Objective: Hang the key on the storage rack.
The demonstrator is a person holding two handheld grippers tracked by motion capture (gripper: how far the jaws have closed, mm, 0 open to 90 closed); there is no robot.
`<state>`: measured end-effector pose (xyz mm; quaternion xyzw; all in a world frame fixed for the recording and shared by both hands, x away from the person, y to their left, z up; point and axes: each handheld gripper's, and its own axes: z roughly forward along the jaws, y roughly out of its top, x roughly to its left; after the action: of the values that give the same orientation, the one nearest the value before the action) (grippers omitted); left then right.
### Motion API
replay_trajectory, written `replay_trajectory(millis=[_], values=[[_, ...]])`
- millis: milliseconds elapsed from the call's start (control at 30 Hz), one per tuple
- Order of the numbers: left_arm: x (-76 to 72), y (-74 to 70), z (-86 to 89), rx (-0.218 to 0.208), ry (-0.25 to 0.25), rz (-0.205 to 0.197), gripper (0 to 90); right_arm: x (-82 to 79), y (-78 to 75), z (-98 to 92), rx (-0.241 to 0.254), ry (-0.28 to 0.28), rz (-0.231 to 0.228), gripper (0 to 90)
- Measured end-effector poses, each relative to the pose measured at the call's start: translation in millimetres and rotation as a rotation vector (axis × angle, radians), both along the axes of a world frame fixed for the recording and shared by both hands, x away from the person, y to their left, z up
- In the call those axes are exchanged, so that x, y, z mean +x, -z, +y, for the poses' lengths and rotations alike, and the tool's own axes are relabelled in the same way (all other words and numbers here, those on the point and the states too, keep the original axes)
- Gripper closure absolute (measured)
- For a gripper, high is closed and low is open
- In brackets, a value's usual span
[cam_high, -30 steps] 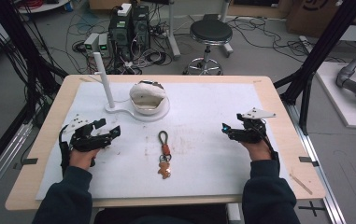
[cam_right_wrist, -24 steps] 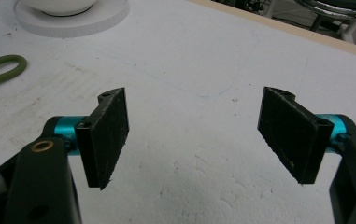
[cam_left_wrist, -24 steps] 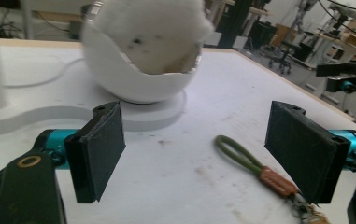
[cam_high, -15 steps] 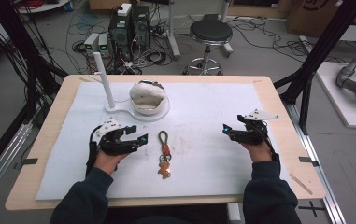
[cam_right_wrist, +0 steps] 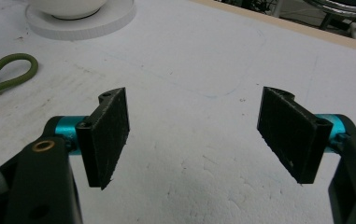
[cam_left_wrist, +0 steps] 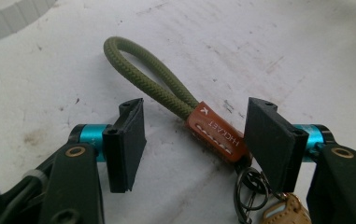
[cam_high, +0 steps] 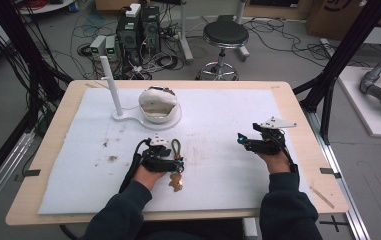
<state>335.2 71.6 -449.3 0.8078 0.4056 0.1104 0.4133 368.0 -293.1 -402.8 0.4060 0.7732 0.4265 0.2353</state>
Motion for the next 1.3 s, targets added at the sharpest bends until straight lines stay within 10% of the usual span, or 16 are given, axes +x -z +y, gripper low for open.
replay_trajectory(millis=[167,267,400,667,967,1133,1300], values=[[-8.9,0.1,-15.7,0.138,0.014,-0.082,36.3,0.2,0.2,-0.5,-0.002,0.0,0.001,26.1],[-9.4,-1.2,-15.3,0.134,0.069,-0.091,55.7,0.0,0.0,-0.3,-0.008,-0.003,0.002,26.3],[-2.5,-1.3,-5.5,0.077,0.073,-0.05,59.1,-0.7,-0.4,-0.2,-0.007,-0.002,0.001,26.3],[11.8,-1.7,21.9,0.095,0.117,-0.074,57.2,-0.6,0.1,-1.0,-0.005,-0.003,0.0,26.4],[7.4,-4.7,25.9,0.04,-0.141,0.027,40.9,0.0,0.8,0.0,-0.014,-0.009,0.003,26.8],[1.2,-3.4,13.2,0.156,-0.126,-0.05,52.9,0.1,1.3,1.4,-0.029,-0.015,0.003,26.8],[2.4,-3.5,15.0,0.136,-0.112,-0.043,60.1,-0.1,1.3,1.8,-0.029,-0.014,0.004,27.0]])
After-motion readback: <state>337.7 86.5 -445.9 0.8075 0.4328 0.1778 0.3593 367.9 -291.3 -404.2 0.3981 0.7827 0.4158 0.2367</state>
